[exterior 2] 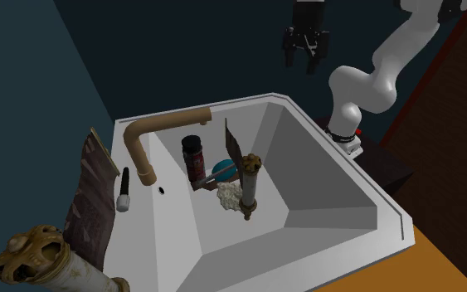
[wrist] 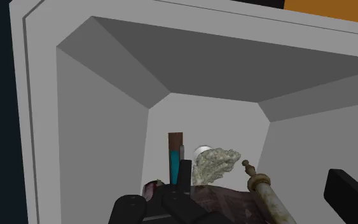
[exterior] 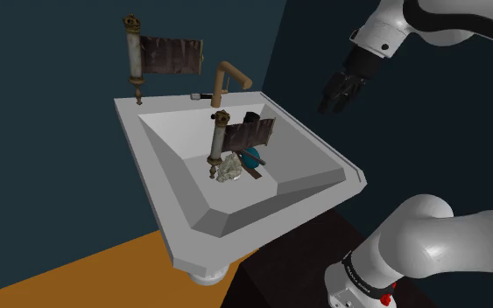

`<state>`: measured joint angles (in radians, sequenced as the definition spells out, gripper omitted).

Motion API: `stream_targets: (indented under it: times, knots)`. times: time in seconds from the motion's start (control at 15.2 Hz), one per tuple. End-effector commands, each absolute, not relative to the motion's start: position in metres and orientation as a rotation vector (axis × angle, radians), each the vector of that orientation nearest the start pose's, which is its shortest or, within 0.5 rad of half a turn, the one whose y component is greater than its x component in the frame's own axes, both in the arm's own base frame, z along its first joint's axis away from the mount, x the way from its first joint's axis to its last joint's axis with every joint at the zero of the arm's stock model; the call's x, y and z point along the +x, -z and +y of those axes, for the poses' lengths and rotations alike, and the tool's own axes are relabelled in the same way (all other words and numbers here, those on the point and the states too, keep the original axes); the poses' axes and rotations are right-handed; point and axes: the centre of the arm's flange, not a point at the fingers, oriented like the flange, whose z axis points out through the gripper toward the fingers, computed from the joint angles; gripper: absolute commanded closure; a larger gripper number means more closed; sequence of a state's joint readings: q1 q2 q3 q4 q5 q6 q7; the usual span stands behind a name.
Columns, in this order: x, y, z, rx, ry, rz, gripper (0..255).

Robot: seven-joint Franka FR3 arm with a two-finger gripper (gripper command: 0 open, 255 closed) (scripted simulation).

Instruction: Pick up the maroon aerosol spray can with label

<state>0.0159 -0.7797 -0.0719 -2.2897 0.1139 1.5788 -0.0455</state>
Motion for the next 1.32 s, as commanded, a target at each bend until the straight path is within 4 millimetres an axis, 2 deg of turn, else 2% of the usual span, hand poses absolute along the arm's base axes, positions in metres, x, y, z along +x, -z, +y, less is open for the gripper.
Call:
stream_targets:
  times: [0.0,0.59,1.25]
  knots:
    - [0.310,-0.621,-0.013,-2.978,0.111,-0.017,0]
    - [0.422,-0.570,-0.026,-2.975,0.047,0.117,0]
    - [0.541,-0.506,-0.051,-2.964,-0.024,0.266,0]
